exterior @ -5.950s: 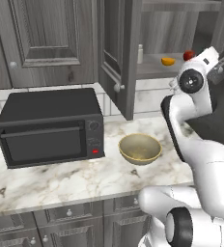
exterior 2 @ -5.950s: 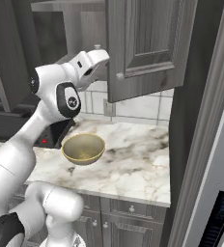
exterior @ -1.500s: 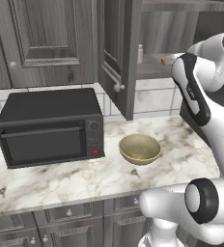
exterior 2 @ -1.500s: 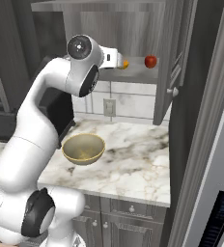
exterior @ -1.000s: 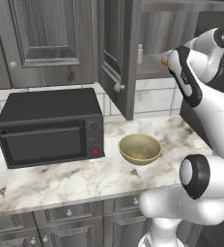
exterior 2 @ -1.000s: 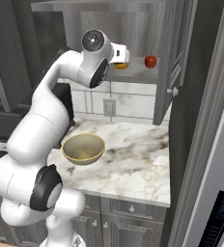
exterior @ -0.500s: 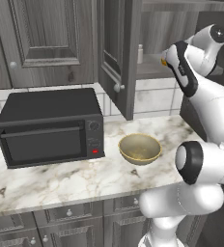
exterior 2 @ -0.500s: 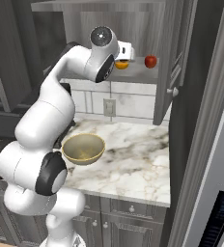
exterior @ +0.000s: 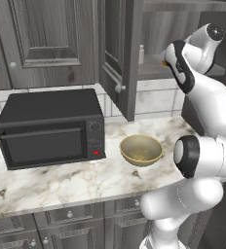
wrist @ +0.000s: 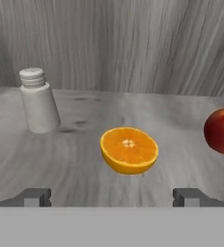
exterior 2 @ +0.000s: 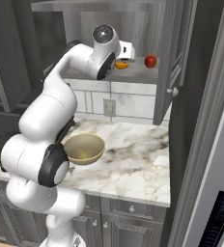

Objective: Open the cabinet. Pick the orange and apple from the cabinet and place them into the bowl. Then close the cabinet.

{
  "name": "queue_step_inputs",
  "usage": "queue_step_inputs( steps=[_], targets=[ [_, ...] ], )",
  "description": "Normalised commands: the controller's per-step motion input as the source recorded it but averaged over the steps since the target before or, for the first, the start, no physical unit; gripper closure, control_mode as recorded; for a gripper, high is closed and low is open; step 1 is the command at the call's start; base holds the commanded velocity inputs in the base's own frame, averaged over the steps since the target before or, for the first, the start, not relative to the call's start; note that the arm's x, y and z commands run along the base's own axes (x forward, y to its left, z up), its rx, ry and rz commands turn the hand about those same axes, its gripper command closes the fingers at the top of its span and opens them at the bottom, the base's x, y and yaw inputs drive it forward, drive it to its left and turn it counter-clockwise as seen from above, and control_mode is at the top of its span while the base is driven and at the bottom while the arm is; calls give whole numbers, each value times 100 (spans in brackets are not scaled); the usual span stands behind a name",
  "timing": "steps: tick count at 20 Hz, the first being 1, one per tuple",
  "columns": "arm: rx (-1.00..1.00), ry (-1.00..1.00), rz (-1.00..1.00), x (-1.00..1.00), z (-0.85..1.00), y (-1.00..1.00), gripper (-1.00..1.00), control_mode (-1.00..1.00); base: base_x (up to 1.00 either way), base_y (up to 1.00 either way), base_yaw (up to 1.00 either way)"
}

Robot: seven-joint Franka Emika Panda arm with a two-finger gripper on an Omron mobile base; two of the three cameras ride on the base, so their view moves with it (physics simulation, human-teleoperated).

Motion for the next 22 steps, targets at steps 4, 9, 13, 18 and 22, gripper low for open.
queue_step_inputs(
  steps=[4, 9, 13, 18, 22],
  targets=[
    [0, 0, 0, 34, -9, 0, -100, -100, 0, 0, 0],
    [0, 1, 0, 36, -13, -9, -100, -100, 0, 0, 0],
    [0, 4, 0, 44, 0, -26, -100, -100, 0, 0, 0],
    [0, 11, 0, 29, -4, -9, -100, -100, 0, 0, 0],
    [0, 8, 0, 23, -11, 0, -100, -100, 0, 0, 0]
  ],
)
